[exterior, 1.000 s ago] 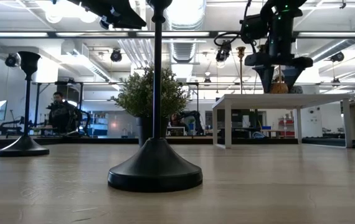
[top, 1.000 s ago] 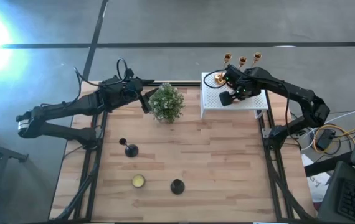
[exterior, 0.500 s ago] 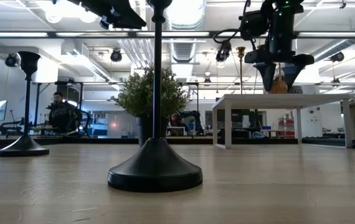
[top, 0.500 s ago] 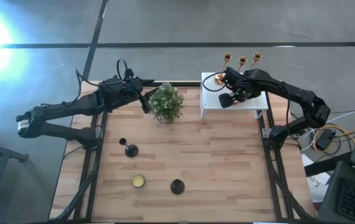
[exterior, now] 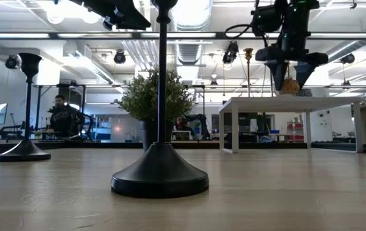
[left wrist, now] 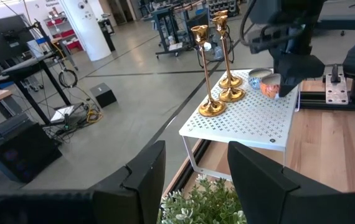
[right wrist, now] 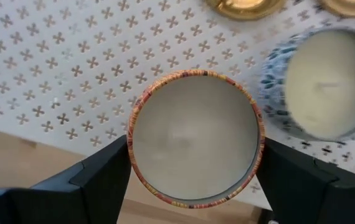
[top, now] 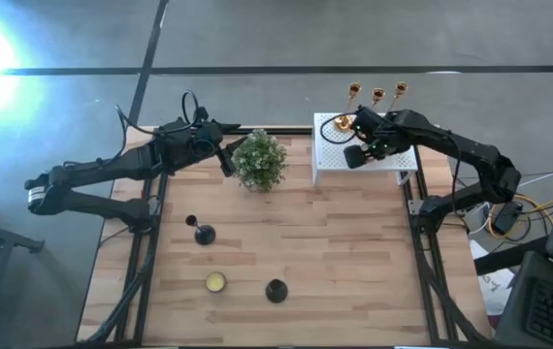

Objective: Pick & Place candle stick holders
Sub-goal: Put the orange scented candle on the shelf

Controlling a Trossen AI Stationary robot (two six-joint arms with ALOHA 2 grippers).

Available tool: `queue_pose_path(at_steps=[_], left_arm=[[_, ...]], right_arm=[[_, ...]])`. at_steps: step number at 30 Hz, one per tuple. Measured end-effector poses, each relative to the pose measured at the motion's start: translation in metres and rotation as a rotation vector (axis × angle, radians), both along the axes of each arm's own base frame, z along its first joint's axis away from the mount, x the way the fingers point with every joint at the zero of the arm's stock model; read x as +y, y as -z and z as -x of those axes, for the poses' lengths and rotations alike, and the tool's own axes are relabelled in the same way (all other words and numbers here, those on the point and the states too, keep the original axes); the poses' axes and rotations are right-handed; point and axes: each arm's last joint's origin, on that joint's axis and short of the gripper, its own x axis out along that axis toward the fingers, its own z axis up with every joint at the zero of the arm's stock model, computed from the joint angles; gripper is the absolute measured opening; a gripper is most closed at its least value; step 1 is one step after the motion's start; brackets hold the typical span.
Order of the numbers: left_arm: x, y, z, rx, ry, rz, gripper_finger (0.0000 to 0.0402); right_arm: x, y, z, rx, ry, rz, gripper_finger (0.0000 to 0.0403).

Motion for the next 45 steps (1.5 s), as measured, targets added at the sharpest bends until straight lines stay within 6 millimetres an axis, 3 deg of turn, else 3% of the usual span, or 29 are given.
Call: queue_pose_path(at_steps=[29,45], left_arm=[[0.0,0.0,0.0,0.0,0.0,0.0,0.0179],[0.0,0.0,0.0,0.0,0.0,0.0,0.0179]], right_arm=[[-0.003,0.006,-0.006,0.036,-0.048,0.017,0.0351],[0.016,-0.017,0.007,-0.054,-0.074,0.077,0.0353]])
